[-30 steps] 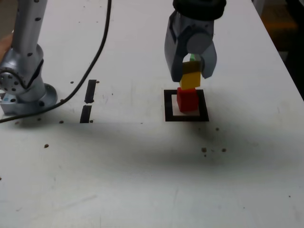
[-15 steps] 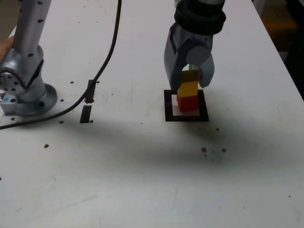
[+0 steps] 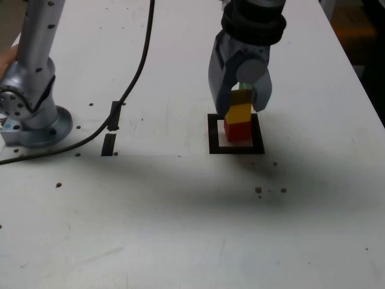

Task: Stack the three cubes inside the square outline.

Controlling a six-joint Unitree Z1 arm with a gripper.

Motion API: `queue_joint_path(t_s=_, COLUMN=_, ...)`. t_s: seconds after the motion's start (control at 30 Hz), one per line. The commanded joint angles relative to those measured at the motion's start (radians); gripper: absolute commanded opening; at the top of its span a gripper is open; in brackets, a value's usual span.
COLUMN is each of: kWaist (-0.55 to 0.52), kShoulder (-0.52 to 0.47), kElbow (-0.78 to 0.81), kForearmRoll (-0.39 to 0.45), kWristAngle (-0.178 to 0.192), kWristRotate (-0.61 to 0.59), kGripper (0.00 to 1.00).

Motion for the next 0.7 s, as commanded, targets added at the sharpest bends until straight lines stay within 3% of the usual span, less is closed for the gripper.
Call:
queue_joint_path(t_s=0.0, kWaist=0.000, kShoulder=0.005, kElbow=0.001, kForearmRoll=-0.004, kWristAngle=-0.001, kWristRotate=0.001, kGripper=0.36)
queue_joint_path(t_s=0.4, kWaist=0.000, kShoulder=0.019, kElbow=0.013, kForearmRoll=-0.020, kWristAngle=-0.004, kWristRotate=-0.001, kGripper=0.46)
queue_joint_path(t_s=0.67, kWaist=0.002, kShoulder=0.018, kElbow=0.015, kForearmRoll=-0.030, kWristAngle=0.007, kWristRotate=-0.001, kGripper=0.82)
